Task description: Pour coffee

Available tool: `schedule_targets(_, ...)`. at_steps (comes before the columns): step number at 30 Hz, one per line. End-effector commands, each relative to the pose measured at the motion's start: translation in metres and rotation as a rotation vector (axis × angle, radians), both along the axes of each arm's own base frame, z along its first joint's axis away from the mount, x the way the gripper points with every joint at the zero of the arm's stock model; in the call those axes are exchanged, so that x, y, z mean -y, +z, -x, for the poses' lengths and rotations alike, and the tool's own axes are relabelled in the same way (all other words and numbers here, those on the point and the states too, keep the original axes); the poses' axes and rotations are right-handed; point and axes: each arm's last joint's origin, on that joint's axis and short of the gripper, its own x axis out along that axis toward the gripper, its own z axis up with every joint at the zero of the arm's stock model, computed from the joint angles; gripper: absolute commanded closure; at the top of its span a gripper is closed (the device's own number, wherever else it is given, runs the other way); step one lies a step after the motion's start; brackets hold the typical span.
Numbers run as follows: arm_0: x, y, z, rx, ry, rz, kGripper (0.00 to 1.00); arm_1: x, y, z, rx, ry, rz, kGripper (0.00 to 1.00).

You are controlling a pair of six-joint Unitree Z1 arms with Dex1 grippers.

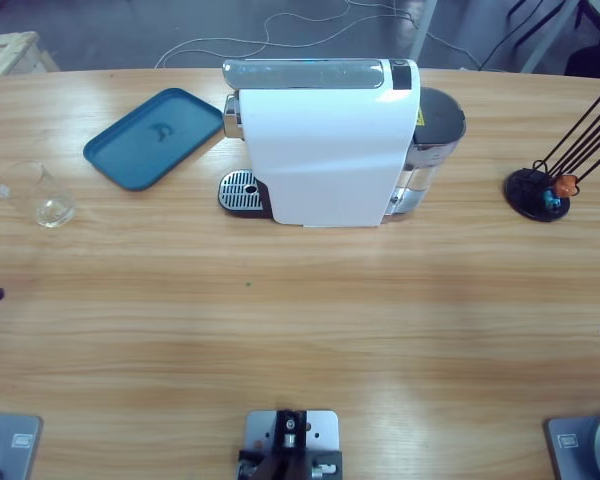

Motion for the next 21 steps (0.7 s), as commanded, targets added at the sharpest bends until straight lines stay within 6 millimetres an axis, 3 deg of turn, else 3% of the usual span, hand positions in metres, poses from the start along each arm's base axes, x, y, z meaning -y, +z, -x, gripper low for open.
schedule_targets(1,0.003,-0.008,-0.002,-0.022,-0.002,-0.028,0.000,0.005,-0.008,0.006,-0.011,-0.008,-0.021,0.000)
schedule_targets(9,0.001,-0.008,-0.001,-0.016,0.001,-0.024,0.000,0.006,-0.008,0.006,-0.011,-0.010,-0.023,0.000)
schedule_targets(12,-0.010,-0.009,0.002,0.038,0.124,0.050,0.000,0.002,-0.008,0.002,-0.028,-0.010,-0.006,0.000)
schedule_targets(14,-0.005,0.007,-0.005,0.045,0.159,0.076,0.000,0.004,-0.006,0.002,-0.006,-0.023,0.029,0.000)
schedule_targets(18,0.055,0.051,-0.065,-0.167,0.175,0.009,0.000,0.005,0.010,-0.001,-0.015,-0.054,0.096,0.000)
schedule_targets(21,0.095,0.065,-0.111,-0.248,0.248,0.049,0.000,-0.003,0.027,-0.015,-0.050,-0.104,0.179,0.000)
